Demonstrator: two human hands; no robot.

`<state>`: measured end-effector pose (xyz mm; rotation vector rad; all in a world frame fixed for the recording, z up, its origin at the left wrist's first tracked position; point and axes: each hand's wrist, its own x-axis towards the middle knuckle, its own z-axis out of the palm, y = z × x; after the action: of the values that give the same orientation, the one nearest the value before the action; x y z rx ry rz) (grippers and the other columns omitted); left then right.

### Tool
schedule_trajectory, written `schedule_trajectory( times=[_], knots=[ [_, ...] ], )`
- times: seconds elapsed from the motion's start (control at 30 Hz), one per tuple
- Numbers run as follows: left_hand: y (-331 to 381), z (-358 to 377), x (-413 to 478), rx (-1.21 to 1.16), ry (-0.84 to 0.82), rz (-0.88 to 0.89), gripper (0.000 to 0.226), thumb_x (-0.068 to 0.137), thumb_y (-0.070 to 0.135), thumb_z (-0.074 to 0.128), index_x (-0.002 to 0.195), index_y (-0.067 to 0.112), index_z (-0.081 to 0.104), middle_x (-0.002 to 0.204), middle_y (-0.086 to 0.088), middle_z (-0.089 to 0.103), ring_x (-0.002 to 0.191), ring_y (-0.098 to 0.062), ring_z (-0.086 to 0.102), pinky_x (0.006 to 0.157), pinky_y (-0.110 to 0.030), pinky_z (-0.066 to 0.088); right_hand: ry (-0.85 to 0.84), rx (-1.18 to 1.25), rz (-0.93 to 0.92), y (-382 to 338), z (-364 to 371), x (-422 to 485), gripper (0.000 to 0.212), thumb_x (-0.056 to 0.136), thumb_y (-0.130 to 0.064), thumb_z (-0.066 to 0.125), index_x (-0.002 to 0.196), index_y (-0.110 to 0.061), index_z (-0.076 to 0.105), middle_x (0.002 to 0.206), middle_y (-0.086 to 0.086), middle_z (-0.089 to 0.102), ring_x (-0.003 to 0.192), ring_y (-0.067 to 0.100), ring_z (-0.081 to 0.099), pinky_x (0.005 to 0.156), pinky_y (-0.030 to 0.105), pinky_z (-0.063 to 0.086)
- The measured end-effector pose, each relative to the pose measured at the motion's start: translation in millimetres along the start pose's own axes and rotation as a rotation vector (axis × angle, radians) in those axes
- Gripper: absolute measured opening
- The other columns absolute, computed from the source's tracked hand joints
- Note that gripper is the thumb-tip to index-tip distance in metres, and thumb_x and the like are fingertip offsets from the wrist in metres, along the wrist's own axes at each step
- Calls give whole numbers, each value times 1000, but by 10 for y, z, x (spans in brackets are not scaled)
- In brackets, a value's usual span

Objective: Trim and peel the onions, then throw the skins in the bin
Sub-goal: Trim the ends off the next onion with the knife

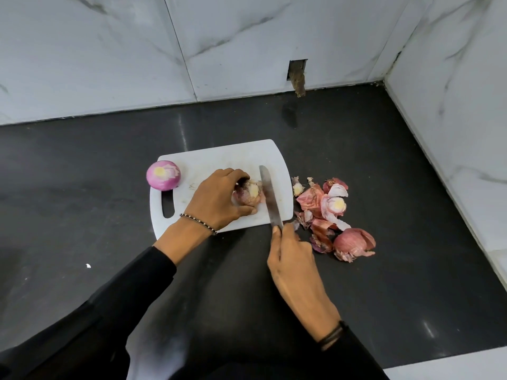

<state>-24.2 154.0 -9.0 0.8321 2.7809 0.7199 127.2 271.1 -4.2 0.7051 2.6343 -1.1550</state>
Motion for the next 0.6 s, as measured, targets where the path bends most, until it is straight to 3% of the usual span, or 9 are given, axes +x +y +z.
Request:
schedule_trajectory(
  times=[0.17,0.23,0.37,0.6],
  knots=[
    [-8,23,-87,-22,2,-19,66,64,42,87,115,23,50,109,2,63,96,-17,55,80,-33,47,30,91,53,125,-143,-27,30,110,-36,30,105,-14,50,75,4,59,65,20,60,58,35,43],
    [12,26,-107,-15,3,-31,69,64,47,86,116,24,47,109,2,62,96,-18,54,80,-36,49,41,138,34,119,-177,-66,30,110,-36,32,101,-15,52,73,6,59,62,19,58,63,36,42],
    [56,37,-117,-30,12,-42,73,64,51,85,121,20,50,111,1,61,99,-19,53,80,-34,48,-1,221,2,15,-185,-169,29,109,-40,32,102,-21,51,70,4,58,65,10,56,60,30,41],
    [76,52,-109,48,-18,6,81,72,40,82,138,6,50,123,-12,61,113,-28,52,91,-34,43,-16,178,-62,-145,-115,-169,30,109,-39,31,102,-17,49,74,8,58,66,21,57,64,44,41]
  ],
)
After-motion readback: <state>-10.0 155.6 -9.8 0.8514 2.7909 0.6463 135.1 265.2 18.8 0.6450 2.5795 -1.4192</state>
